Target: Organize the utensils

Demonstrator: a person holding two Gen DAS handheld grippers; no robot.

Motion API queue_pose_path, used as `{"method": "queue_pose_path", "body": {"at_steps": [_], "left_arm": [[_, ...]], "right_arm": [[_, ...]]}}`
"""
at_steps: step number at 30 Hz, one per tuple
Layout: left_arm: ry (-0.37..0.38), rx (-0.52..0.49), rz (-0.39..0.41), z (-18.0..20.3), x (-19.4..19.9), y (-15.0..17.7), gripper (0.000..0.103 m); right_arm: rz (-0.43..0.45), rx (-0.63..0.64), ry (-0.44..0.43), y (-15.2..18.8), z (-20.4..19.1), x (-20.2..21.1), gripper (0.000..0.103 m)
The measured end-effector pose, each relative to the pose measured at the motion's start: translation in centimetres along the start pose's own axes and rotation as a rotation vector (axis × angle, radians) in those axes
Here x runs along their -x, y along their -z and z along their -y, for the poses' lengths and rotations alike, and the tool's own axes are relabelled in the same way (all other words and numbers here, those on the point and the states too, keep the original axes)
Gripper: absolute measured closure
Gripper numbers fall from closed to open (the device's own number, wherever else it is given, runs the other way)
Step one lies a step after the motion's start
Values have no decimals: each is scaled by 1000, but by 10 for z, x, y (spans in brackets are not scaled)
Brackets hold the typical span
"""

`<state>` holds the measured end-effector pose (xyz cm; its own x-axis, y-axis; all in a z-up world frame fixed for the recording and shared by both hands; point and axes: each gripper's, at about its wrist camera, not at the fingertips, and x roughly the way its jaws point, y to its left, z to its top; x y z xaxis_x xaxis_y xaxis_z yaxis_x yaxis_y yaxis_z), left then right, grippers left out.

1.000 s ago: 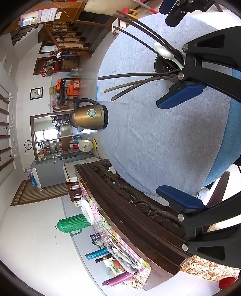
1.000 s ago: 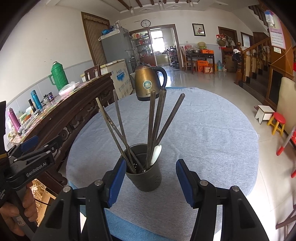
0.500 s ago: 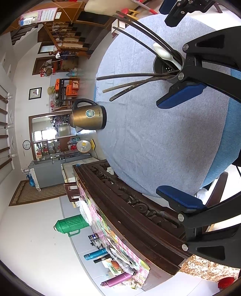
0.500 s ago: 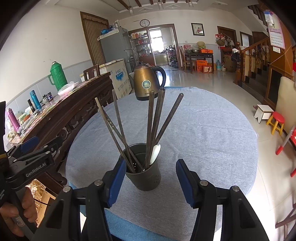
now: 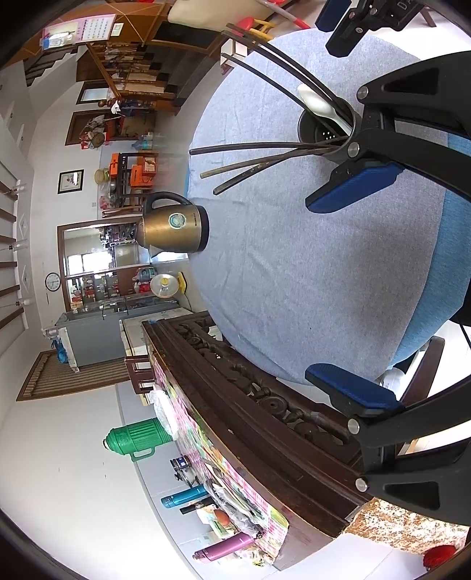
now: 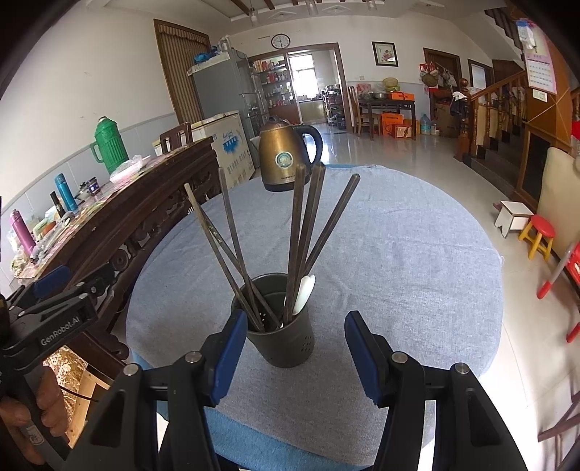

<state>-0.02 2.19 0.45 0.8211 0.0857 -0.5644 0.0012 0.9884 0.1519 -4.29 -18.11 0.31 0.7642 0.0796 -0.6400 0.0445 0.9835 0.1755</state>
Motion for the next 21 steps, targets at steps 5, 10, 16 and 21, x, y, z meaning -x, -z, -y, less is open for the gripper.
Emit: {"method": "queue_pose_path", "body": {"at_steps": [5,10,16,21], "left_arm": [[2,-6,-2,1,0,3,18],[14,-17,-8,4,0,6,18],[19,-24,-17,7,-3,7,18],[22,-29,-22,9,-6,8,18]], "right_arm": [[-20,-10,14,2,0,-3,43],[-29,-11,18,4,1,-4,43],[-40,-14,18,6,2,-8,43],[-51,-20,23,5,3,-12,43]]}}
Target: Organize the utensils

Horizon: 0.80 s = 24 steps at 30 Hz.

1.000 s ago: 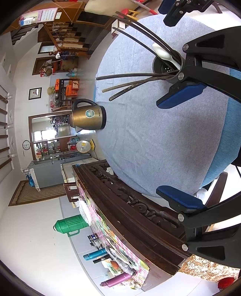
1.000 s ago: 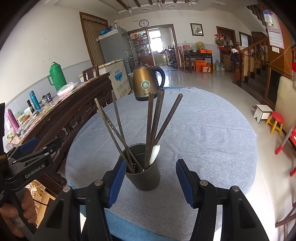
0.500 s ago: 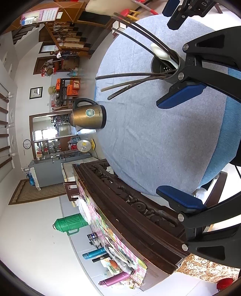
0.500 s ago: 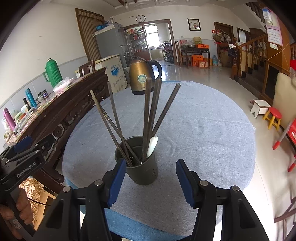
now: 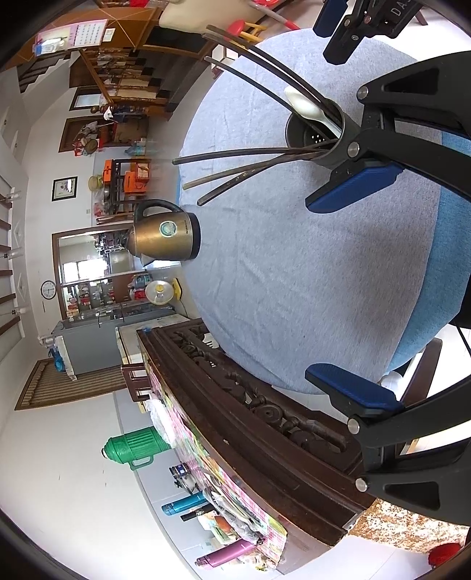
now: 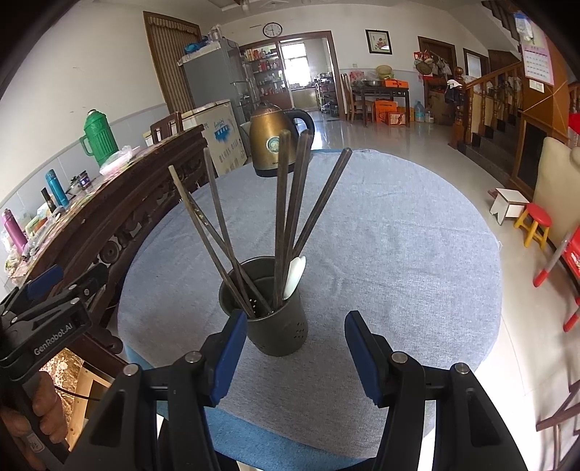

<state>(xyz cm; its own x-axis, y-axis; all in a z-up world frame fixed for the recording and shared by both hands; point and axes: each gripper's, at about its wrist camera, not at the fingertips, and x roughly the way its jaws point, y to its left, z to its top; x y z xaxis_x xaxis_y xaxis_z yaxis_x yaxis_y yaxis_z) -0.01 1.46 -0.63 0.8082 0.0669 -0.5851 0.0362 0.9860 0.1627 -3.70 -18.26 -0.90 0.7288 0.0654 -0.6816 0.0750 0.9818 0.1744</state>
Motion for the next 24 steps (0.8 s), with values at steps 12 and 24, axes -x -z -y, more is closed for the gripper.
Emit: {"method": "queue_pose_path", "body": {"at_steps": [12,24], "left_arm": [[12,-14,-25,3,-11,3,18],[24,-20,-34,5,-14,4,18]], "right_arm": [[-23,-7,0,0,-1,-13,43],[-27,-12,4,0,0,-18,43]]}}
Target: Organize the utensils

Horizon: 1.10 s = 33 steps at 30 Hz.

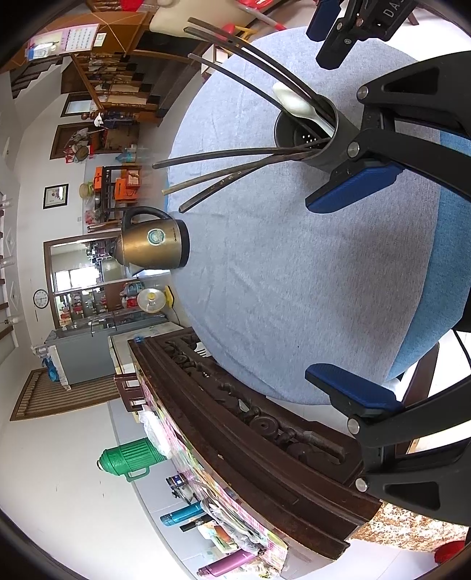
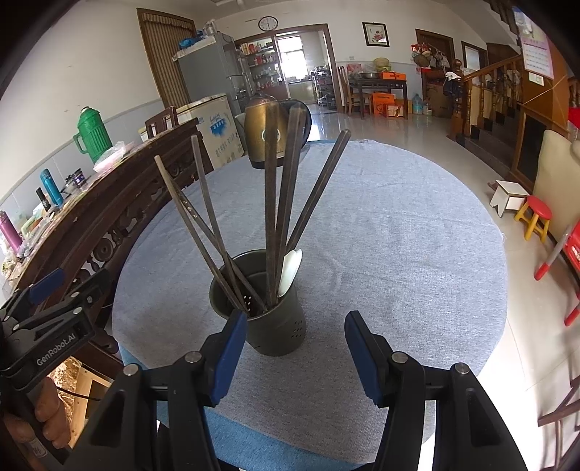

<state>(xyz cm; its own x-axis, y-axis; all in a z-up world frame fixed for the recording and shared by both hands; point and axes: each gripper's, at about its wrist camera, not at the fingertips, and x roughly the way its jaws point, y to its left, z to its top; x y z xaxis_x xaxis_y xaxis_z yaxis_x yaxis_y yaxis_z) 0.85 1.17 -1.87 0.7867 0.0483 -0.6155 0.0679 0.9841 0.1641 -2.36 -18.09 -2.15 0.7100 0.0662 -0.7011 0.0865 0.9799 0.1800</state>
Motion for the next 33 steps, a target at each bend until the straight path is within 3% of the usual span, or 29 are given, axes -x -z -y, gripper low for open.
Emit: {"method": "queue_pose_path", "body": {"at_steps": [33], "left_arm": [[7,16,0,-9,-2,-1,18]], "right_arm": [[3,26,15,-3,-10,-1,43]]}}
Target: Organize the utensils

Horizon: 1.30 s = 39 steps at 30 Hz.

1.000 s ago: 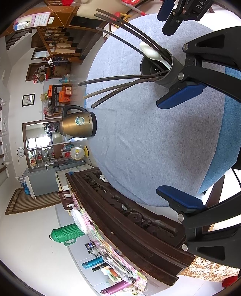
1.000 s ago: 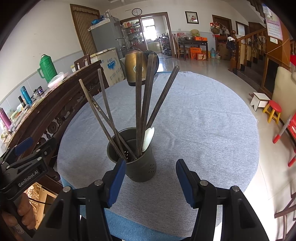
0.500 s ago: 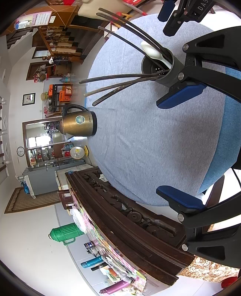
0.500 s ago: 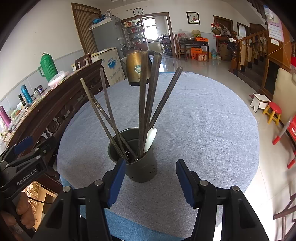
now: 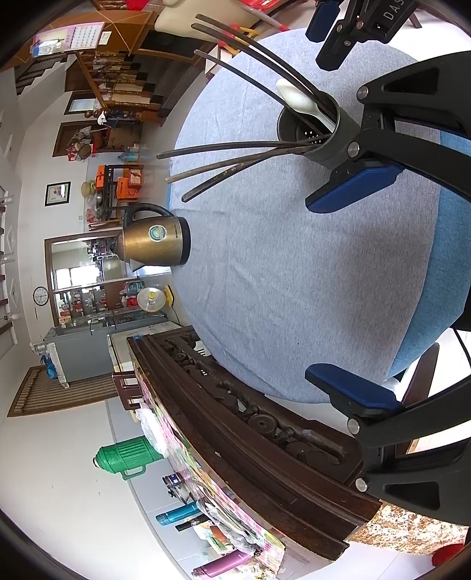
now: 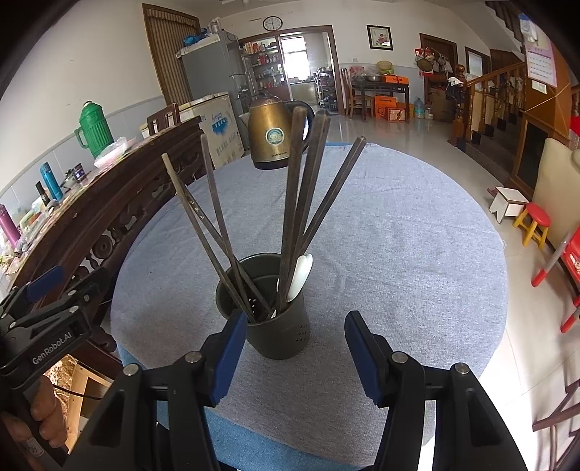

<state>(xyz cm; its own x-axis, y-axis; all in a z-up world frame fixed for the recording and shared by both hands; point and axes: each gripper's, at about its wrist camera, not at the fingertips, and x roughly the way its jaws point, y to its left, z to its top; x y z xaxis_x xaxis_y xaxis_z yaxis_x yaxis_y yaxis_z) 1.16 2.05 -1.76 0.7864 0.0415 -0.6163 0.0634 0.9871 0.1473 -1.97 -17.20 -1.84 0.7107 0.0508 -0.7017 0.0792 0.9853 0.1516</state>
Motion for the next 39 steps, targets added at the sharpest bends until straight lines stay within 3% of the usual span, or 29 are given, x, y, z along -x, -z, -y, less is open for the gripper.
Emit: {"method": "queue_pose_path", "body": {"at_steps": [24,39], "left_arm": [[16,37,9,-21,1,6,18],[35,8,-17,-9,-7,10,18]], "right_arm": [[12,28,26,2,-19,10,43],[-2,11,32,1,-14,3,43]]}}
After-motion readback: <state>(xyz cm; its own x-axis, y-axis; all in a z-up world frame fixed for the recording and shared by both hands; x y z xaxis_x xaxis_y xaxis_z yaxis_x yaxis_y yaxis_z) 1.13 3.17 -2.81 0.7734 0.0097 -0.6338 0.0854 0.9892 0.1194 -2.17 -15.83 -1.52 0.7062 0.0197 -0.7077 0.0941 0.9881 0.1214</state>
